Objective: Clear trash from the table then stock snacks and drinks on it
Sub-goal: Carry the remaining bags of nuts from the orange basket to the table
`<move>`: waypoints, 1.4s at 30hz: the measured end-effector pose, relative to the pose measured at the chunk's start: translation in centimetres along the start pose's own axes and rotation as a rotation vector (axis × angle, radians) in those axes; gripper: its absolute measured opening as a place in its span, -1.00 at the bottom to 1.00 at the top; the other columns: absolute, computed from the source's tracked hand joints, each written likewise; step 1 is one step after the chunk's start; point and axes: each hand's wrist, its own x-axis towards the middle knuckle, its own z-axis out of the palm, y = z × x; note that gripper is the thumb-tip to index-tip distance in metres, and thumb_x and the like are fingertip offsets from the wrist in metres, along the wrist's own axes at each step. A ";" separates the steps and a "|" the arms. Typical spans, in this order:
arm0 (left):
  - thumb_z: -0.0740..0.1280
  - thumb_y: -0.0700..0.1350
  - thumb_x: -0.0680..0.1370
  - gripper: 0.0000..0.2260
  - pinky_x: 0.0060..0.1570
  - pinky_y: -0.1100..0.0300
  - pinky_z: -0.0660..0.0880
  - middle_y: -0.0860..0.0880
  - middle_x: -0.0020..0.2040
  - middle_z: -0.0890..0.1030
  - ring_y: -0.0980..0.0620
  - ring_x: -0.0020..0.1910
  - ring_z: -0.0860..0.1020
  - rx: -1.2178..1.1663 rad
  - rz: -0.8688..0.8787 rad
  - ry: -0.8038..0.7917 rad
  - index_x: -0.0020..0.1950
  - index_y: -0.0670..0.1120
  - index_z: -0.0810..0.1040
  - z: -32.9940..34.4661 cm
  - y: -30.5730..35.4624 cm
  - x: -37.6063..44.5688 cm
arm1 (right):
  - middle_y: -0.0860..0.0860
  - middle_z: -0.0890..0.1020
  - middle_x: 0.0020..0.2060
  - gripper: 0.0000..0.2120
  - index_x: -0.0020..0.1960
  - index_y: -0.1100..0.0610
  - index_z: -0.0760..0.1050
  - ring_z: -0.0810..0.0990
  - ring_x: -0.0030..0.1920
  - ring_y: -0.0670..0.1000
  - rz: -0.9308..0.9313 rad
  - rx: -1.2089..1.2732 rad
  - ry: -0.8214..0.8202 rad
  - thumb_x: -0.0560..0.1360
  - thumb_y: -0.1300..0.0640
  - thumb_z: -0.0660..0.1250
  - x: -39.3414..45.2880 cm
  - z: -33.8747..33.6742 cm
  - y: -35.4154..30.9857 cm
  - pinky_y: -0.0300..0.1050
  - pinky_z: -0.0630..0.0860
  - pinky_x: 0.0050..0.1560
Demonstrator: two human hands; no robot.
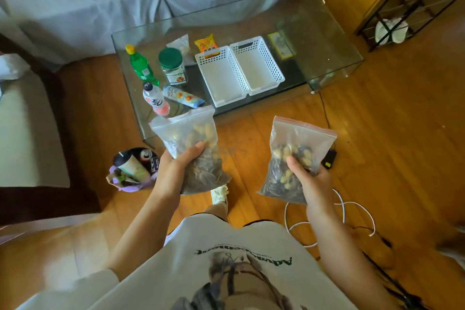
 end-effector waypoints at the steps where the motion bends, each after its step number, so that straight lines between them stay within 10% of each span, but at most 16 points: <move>1: 0.43 -0.02 0.30 -0.70 -0.11 0.13 0.58 0.03 -0.17 0.70 -0.01 -0.13 0.67 -0.003 0.005 -0.006 0.01 -0.01 0.58 0.5 0.9 1.3 | -0.20 0.70 -0.28 -0.88 -0.19 -0.05 0.61 0.67 -0.19 -0.18 -0.007 -0.004 0.008 0.29 0.08 0.50 1.2 0.6 -0.9 -0.29 0.57 -0.24; 23: 0.40 0.03 0.38 -0.81 -0.22 0.26 0.60 0.03 -0.09 0.72 0.03 -0.10 0.68 -0.108 0.031 0.089 -0.02 0.11 0.63 10.6 10.7 24.1 | -0.25 0.69 -0.29 -0.85 -0.16 -0.07 0.58 0.65 -0.23 -0.26 -0.011 -0.042 -0.120 0.31 0.07 0.49 28.7 9.9 -12.2 -0.42 0.52 -0.35; 30: 0.32 0.27 0.33 -0.48 0.10 -0.03 0.54 -0.04 0.04 0.69 -0.06 0.05 0.65 -0.235 -0.096 0.294 0.16 -0.01 0.59 19.6 12.9 34.2 | -0.18 0.71 -0.22 -0.85 -0.15 -0.09 0.62 0.68 -0.18 -0.16 0.077 -0.039 -0.241 0.28 0.02 0.48 42.9 11.2 -18.3 -0.31 0.57 -0.30; 38: 0.32 0.32 0.31 -0.34 -0.11 0.17 0.53 -0.02 0.11 0.63 0.01 0.08 0.60 -0.191 -0.133 0.364 0.30 -0.03 0.47 24.9 13.4 42.8 | -0.27 0.68 -0.23 -0.90 -0.12 -0.16 0.57 0.66 -0.16 -0.21 0.158 -0.178 -0.298 0.36 -0.03 0.43 53.3 14.4 -19.9 -0.26 0.56 -0.27; 42: 0.30 0.22 0.38 -0.74 -0.39 0.37 0.53 0.15 -0.18 0.68 0.19 -0.22 0.66 -0.126 -0.165 0.346 -0.04 0.12 0.54 24.6 12.3 50.6 | -0.33 0.65 -0.27 -0.82 -0.14 -0.15 0.54 0.64 -0.12 -0.16 0.199 -0.244 -0.341 0.28 -0.13 0.42 59.9 19.0 -18.4 -0.18 0.51 -0.17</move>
